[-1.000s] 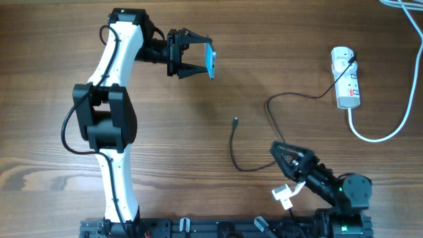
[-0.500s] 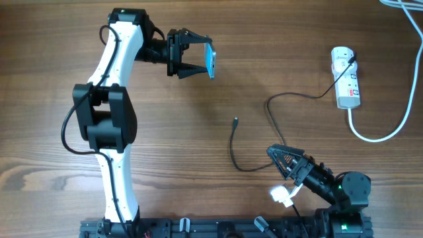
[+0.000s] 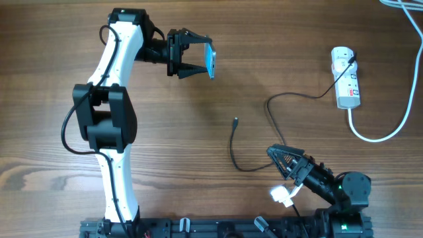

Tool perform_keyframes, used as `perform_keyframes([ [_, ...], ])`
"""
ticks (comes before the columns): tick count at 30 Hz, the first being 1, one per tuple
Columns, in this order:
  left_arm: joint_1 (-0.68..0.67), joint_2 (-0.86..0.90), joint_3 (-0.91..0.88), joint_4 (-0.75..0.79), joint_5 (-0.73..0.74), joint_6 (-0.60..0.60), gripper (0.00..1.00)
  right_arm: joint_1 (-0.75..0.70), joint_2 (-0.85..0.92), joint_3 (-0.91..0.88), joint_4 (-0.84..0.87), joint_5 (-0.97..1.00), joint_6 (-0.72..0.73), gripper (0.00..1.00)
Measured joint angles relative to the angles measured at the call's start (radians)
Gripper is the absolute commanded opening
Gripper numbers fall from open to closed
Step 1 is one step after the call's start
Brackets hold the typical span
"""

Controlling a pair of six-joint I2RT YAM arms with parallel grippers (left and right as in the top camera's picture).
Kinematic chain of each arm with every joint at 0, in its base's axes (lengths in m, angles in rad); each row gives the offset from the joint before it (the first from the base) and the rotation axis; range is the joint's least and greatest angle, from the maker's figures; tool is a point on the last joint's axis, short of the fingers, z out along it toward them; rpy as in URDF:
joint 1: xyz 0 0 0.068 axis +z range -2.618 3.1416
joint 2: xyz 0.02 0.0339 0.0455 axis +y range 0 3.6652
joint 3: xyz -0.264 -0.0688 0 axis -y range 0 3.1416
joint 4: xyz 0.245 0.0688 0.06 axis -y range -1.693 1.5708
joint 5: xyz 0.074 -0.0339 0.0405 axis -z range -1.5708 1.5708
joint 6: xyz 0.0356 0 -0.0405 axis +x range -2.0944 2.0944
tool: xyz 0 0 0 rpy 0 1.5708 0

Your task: Plug charger to phone and switch on socket

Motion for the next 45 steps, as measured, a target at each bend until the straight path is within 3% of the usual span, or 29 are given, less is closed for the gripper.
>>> perform_keyframes([
  [12,0.0,-0.003,0.0,0.0,0.0,0.0,0.62,0.0,0.0,0.0,-0.011,-0.035,0.0,1.0],
  [18,0.0,-0.003,0.0,0.0,0.0,0.0,0.62,0.0,0.003,0.0,0.171,0.038,0.071,1.0],
  [20,0.0,-0.003,0.0,0.0,0.0,0.0,0.62,0.0,0.005,0.0,0.269,0.065,0.217,0.99],
  [26,0.0,-0.003,0.0,0.0,0.0,0.0,0.62,0.0,0.006,0.0,0.555,0.138,0.882,1.0],
  [37,0.0,-0.003,0.0,0.0,0.0,0.0,0.62,0.0,0.006,0.0,0.672,0.563,1.998,1.0],
  [41,0.0,-0.003,0.0,0.0,0.0,0.0,0.62,0.0,0.006,0.0,0.689,0.684,2.254,1.0],
  [45,0.0,-0.003,0.0,0.0,0.0,0.0,0.62,0.0,0.006,0.003,0.643,0.745,2.38,1.0],
])
